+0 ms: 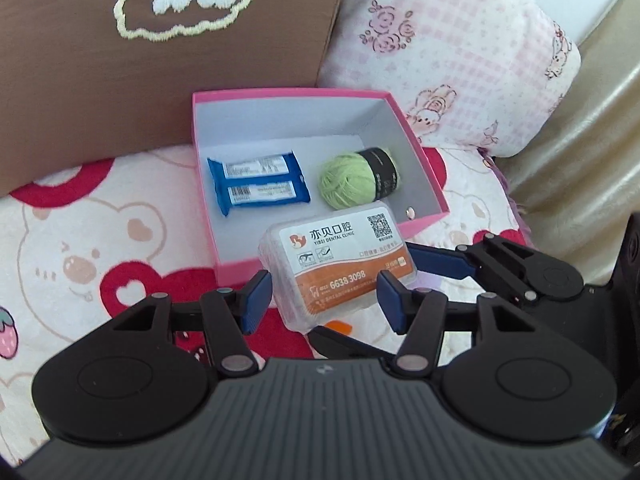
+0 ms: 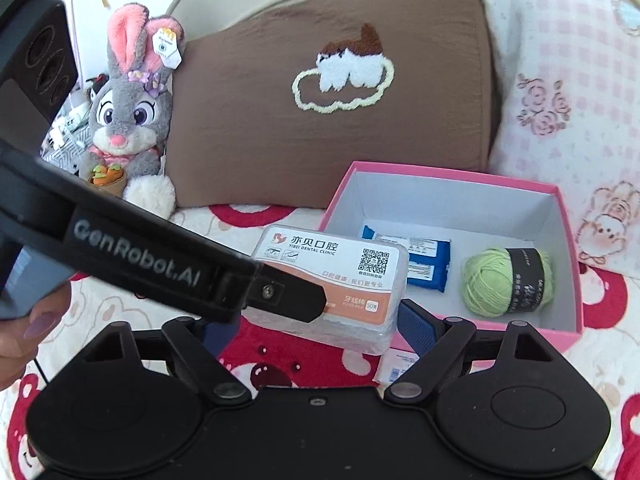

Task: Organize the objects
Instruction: 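Lower the floss box into the pink box and open the left gripper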

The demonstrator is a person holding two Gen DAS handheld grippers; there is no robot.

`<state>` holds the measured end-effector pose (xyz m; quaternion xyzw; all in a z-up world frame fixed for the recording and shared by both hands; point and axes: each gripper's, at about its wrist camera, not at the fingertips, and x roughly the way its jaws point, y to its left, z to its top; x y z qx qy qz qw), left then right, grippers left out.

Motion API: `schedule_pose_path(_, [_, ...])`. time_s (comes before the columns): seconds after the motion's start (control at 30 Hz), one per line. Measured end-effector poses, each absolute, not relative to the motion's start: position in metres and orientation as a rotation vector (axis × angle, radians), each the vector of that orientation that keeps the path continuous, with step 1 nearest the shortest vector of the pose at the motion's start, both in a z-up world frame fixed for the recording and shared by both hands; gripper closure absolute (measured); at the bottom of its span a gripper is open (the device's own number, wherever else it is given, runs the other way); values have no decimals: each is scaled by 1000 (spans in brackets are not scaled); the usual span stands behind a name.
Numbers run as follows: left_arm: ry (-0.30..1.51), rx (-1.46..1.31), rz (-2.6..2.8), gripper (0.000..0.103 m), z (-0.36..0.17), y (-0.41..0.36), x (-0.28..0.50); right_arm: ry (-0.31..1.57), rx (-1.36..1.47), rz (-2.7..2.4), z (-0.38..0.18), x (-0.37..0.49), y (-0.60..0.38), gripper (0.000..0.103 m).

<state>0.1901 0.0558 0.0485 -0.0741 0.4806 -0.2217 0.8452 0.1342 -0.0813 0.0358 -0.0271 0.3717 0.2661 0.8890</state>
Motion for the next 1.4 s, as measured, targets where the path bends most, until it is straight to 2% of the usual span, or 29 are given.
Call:
schedule_pose_path(0.23, [1048, -170, -412, 48, 37, 42, 235, 844, -142, 548, 36, 182, -74, 16])
schedule_pose_path(0.67, [1167, -225, -315, 48, -36, 16, 315, 1004, 7, 507, -34, 264, -100, 23])
schedule_pose_path(0.87, [1214, -211, -285, 50, -58, 14, 324, 1058, 81, 540, -61, 274, -111, 28])
schedule_pose_path(1.2, [1241, -132, -247, 51, -63, 3, 329, 1090, 86, 574, -74, 283, -107, 28])
schedule_pose_path(1.4, [1246, -52, -235, 51, -67, -9, 325, 1128, 132, 572, -85, 291, -117, 37])
